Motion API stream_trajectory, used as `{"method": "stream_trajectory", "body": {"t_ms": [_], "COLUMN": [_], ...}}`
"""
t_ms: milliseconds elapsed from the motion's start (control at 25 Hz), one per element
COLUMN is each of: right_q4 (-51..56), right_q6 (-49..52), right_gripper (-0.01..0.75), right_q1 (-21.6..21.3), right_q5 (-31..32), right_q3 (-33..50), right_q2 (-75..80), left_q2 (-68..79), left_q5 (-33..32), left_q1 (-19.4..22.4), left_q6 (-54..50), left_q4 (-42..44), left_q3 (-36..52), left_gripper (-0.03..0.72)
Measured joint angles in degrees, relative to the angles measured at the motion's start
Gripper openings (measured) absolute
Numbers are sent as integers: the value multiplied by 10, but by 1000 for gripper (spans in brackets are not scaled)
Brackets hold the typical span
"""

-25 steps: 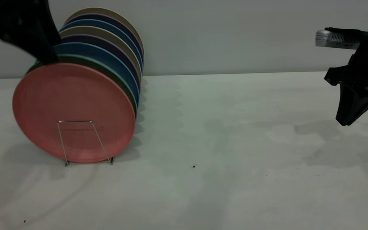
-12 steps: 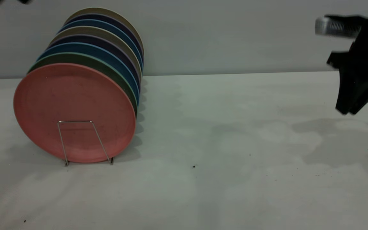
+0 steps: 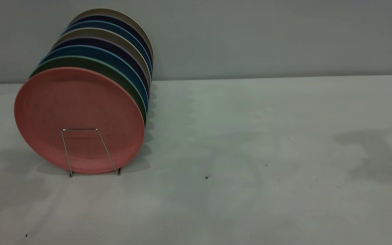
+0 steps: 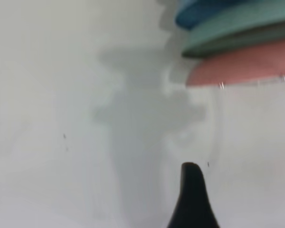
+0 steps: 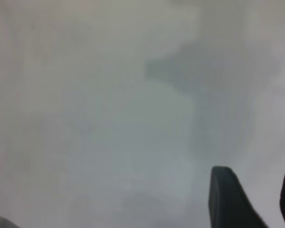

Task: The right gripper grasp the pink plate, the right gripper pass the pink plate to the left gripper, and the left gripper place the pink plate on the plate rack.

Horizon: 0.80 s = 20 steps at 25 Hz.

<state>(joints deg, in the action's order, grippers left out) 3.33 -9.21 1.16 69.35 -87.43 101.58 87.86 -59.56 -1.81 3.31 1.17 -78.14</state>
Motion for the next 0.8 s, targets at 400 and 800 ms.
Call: {"method": "stream_trajectory", "body": {"t_ms": [400,800], "right_q4": [21,22], "right_q6": [11,1], "right_gripper": [291,291], "right_q1": [0,0], "right_q5": [8,12], "right_q3": [230,428], "right_q2": [-257,-528], "left_q2": [-180,-416], "left_q5": [41,26], "left_q1": [0,0], "left_q6": [-2,-1], "left_q4": [-12,-20], "left_q3": [191,355], "left_gripper": [582,582]}}
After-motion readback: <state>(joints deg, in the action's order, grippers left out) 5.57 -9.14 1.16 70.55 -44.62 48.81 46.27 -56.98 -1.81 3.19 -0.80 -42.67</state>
